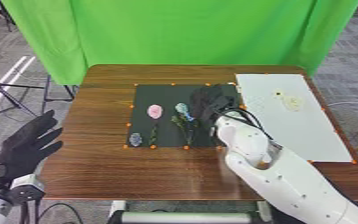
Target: Arrange flowers
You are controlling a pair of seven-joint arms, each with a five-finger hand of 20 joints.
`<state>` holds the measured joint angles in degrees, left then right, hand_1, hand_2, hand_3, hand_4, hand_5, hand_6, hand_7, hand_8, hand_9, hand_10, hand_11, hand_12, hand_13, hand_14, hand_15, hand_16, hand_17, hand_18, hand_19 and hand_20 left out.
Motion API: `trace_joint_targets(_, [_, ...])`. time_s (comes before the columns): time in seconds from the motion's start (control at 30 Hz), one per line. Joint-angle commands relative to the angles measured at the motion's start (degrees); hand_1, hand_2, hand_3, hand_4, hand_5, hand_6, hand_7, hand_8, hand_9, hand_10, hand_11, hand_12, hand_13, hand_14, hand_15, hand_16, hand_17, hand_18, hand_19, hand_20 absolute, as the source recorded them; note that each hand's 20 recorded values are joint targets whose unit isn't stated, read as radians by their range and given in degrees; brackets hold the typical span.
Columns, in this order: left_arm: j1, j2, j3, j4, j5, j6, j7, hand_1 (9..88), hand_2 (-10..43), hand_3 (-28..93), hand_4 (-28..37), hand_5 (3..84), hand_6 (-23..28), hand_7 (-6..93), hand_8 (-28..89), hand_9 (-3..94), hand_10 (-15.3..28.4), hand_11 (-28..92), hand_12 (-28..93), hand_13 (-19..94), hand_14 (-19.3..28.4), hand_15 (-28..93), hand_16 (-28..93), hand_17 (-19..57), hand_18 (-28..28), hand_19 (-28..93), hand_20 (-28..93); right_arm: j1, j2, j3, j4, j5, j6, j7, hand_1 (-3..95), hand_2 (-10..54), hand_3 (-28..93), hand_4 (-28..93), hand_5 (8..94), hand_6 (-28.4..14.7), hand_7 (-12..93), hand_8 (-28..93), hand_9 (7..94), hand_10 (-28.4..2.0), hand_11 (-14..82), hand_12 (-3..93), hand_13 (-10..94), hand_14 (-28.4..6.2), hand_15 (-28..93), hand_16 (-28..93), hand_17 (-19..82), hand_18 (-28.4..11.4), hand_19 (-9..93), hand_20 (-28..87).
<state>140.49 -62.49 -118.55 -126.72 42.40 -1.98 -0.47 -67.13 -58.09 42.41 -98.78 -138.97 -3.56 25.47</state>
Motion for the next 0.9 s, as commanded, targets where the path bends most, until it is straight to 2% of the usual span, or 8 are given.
trace_joint_targets(0.03, [1.1, -0.39, -0.55, -0.33, -0.12, -0.20, 0.29, 24.5, -0.6, 69, -28.2, 22.3, 1.2, 18.4, -10, 18.2, 9.3, 13, 19, 13, 11.9, 15, 7, -12.9, 19.2, 37, 9, 2.3, 7.5, 3.6, -0.1, -0.1, 3.6, 8.5, 27.0, -9.5, 86, -28, 41.6, -2.4, 45, -18, 40.9, -13.2, 52.6, 35.9, 46, -8.2, 69, 26, 13, -19.7, 73, 54])
trace_joint_targets(0.1, [1.1, -0.42, -0.54, -0.31, -0.11, -0.26, 0.34, 24.6, -0.6, 69, -28.2, 22.3, 1.2, 18.4, -10, 18.1, 9.3, 13, 19, 13, 11.9, 15, 7, -12.9, 19.2, 37, 9, 3.1, 9.3, 4.1, 1.7, 0.1, 3.2, 11.8, 27.3, -9.5, 86, -28, 39.0, -3.3, 43, -17, 37.2, -14.5, 49.5, 34.6, 43, -8.9, 65, 22, 13, -19.6, 73, 53])
trace_joint_targets(0.23, [1.3, -0.52, -0.66, -0.38, -0.06, -0.31, 0.37, 24.5, -0.7, 70, -28.2, 22.3, 1.2, 18.4, -10, 18.2, 9.4, 12, 19, 13, 11.9, 15, 7, -12.9, 19.2, 37, 9, 3.7, 11.6, 6.3, 5.8, 2.3, -1.5, 16.6, 28.4, -9.5, 88, -28, 31.6, -6.3, 32, -13, 30.6, -16.6, 30.6, 28.6, 32, -11.8, 49, 17, 9, -20.0, 68, 49])
trace_joint_targets(0.4, [1.4, -0.59, -0.90, -0.44, -0.05, -0.35, 0.37, 24.5, -0.7, 70, -28.2, 22.3, 1.2, 18.4, -10, 18.2, 9.4, 13, 19, 13, 12.0, 15, 7, -12.9, 19.2, 37, 9, 2.4, 13.8, 8.4, 11.2, 1.9, -3.2, 16.4, 28.8, -9.5, 88, -28, 24.4, -9.1, 21, -8, 21.7, -18.3, 12.7, 28.6, 21, -16.0, 20, 24, 3, -21.4, 56, 30])
trace_joint_targets(0.53, [1.4, -0.59, -0.93, -0.41, -0.04, -0.66, 0.24, 24.5, -0.7, 70, -28.2, 22.3, 1.2, 18.4, -10, 18.2, 9.3, 13, 19, 13, 11.9, 15, 7, -12.9, 19.2, 37, 9, 0.1, 13.8, 11.9, 12.4, 4.9, -5.6, 18.4, 28.7, -9.5, 88, -28, 21.7, -9.1, 19, -7, 19.3, -18.0, 8.4, 29.1, 21, -17.7, 8, 28, 3, -23.2, 53, 24])
trace_joint_targets(0.7, [1.4, -0.52, -1.12, -0.36, -0.06, -0.72, 0.19, 24.5, -0.8, 70, -28.3, 22.4, 1.3, 18.4, -10, 18.3, 9.4, 13, 19, 13, 12.0, 15, 7, -12.9, 19.2, 37, 9, -1.4, 14.0, 14.1, 14.0, 8.9, -7.0, 18.4, 28.2, -9.5, 87, -28, 21.0, -9.3, 17, -7, 22.1, -17.5, 6.9, 27.8, 28, -17.3, 6, 27, 4, -23.9, 51, 22])
trace_joint_targets(0.83, [1.5, -0.67, -1.09, -0.45, -0.06, -0.65, 0.22, 24.5, -0.7, 70, -28.3, 22.4, 1.3, 18.4, -10, 18.3, 9.4, 13, 19, 13, 12.1, 16, 7, -12.9, 19.2, 37, 9, -2.8, 13.9, 15.4, 15.2, 10.8, -5.4, 14.2, 28.2, -9.5, 87, -28, 24.8, -8.7, 20, -8, 29.9, -15.7, 11.3, 24.1, 40, -12.1, 13, 25, 7, -21.5, 54, 23])
trace_joint_targets(0.9, [1.4, -0.67, -0.99, -0.40, -0.07, -0.65, 0.18, 24.5, -0.7, 70, -28.3, 22.4, 1.3, 18.3, -10, 18.4, 9.4, 13, 19, 13, 12.2, 16, 7, -12.9, 19.2, 37, 9, -4.0, 13.8, 16.5, 16.6, 7.7, -4.3, 8.7, 28.5, -9.5, 87, -28, 25.7, -8.3, 22, -9, 31.8, -15.1, 13.4, 23.1, 42, -10.7, 18, 24, 8, -20.4, 55, 23])
